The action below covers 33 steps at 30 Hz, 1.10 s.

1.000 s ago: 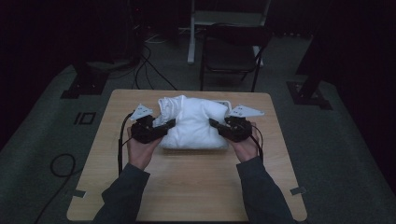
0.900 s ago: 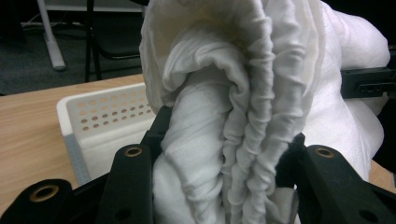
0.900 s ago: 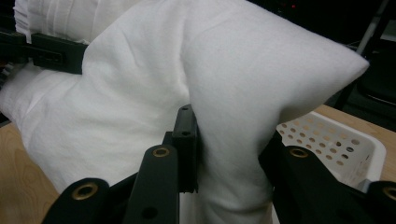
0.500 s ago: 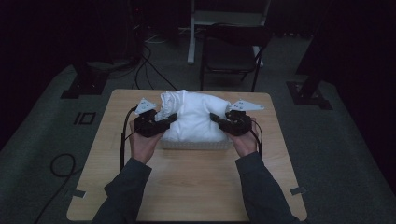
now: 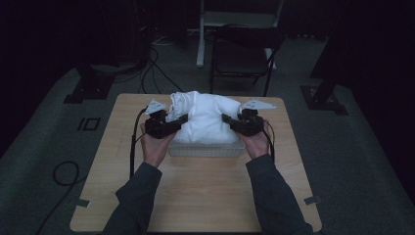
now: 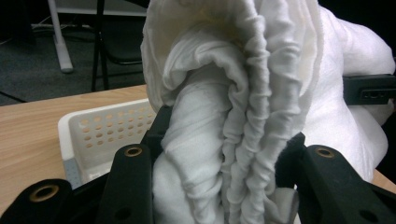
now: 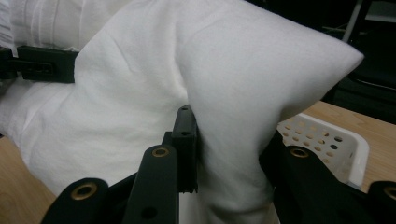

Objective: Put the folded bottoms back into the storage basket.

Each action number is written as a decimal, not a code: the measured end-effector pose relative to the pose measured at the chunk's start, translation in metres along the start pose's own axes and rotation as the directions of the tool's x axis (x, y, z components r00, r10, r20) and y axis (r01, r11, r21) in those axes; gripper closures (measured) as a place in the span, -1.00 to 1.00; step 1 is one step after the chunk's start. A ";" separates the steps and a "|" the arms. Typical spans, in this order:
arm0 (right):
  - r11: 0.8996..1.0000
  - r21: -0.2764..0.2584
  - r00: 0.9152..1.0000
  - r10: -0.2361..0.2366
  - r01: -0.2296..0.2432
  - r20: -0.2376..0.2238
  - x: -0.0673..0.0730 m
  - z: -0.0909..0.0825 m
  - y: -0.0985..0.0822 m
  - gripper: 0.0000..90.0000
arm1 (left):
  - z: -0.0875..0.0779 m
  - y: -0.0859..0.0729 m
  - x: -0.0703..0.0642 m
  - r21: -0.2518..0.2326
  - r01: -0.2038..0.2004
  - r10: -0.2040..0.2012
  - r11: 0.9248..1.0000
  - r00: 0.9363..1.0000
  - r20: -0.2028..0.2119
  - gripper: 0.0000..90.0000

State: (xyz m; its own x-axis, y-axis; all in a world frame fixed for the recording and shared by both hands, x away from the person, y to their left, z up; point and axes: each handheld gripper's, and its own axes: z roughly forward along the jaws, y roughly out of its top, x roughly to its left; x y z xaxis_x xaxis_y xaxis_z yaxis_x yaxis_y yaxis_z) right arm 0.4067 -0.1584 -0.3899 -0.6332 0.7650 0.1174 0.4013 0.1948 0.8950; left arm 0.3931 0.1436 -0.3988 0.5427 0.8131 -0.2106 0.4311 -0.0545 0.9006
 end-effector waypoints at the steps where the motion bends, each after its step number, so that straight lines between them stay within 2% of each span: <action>1: 1.000 0.001 1.000 0.001 -0.001 0.003 -0.001 0.001 0.000 0.55 | 0.002 0.000 0.000 0.001 0.003 -0.003 1.000 1.000 -0.001 0.21; 10: 1.000 0.021 1.000 0.007 -0.007 0.023 -0.009 0.007 0.002 0.55 | 0.016 0.002 0.004 0.009 0.019 -0.019 1.000 1.000 -0.012 0.21; 33: 0.999 0.032 0.999 0.032 -0.033 0.044 -0.018 0.023 0.004 0.55 | 0.032 0.005 0.013 0.030 0.034 -0.033 0.999 0.999 -0.038 0.21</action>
State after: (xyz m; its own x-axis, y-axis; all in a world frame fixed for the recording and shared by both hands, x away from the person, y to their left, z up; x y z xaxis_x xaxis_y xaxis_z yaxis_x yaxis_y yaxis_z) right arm 0.4348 -0.1577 -0.3981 -0.5905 0.7971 0.1267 0.4431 0.1890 0.8763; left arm 0.4255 0.1353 -0.4088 0.5006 0.8358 -0.2254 0.4703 -0.0440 0.8814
